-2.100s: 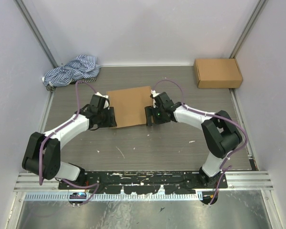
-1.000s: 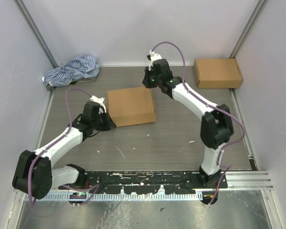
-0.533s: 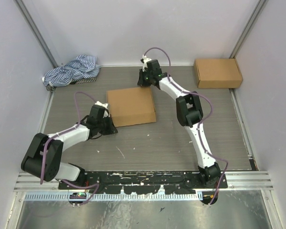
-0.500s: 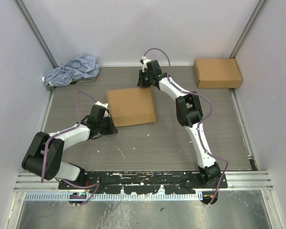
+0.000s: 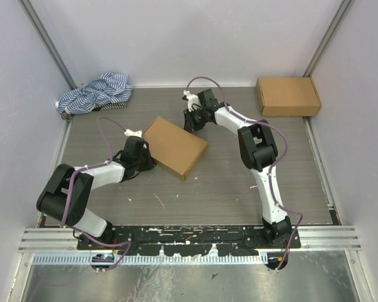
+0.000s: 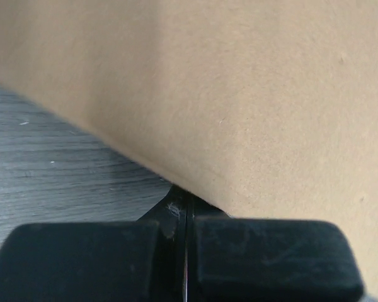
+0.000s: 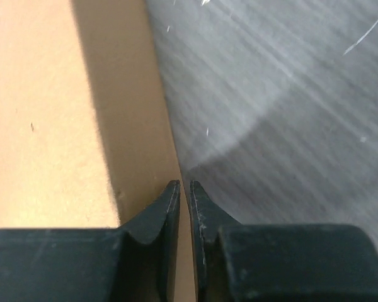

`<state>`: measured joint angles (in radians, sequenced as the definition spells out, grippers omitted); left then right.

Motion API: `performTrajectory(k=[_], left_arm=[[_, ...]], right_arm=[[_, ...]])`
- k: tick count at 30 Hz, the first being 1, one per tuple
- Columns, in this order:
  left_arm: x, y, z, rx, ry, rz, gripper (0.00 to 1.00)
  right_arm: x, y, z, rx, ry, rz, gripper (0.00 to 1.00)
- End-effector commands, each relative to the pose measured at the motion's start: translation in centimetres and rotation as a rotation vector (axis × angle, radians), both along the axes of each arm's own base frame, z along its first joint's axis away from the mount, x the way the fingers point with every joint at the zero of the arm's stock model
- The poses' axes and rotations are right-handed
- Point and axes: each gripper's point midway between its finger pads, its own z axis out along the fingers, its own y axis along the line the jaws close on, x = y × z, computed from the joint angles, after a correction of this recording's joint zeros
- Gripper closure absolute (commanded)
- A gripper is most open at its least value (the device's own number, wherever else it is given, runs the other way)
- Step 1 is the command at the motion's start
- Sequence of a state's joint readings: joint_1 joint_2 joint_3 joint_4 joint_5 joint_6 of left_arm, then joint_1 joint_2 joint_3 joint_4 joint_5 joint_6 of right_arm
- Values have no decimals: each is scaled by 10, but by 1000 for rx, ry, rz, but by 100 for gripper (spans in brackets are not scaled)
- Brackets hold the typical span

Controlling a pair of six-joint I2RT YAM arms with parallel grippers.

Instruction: Fold the paper box

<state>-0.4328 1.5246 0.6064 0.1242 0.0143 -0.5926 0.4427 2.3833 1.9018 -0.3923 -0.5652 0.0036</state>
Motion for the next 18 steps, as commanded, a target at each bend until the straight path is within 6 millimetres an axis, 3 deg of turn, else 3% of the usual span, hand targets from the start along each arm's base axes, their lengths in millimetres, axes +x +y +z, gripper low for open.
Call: performTrajectory(k=[1, 3, 8, 13, 18], left_arm=[[19, -5, 1, -1, -83, 75, 100], [13, -11, 7, -13, -99, 66, 100], [-12, -29, 31, -42, -144, 0, 99], [-26, -59, 52, -93, -170, -76, 98], [-36, -99, 65, -116, -180, -164, 97]], right_arm=[[-108, 50, 31, 53, 76, 327, 81], [-110, 48, 24, 2, 73, 299, 81], [-80, 32, 21, -18, 82, 152, 82], [-62, 28, 31, -31, 42, 101, 80], [-44, 25, 55, -44, -33, 53, 77]])
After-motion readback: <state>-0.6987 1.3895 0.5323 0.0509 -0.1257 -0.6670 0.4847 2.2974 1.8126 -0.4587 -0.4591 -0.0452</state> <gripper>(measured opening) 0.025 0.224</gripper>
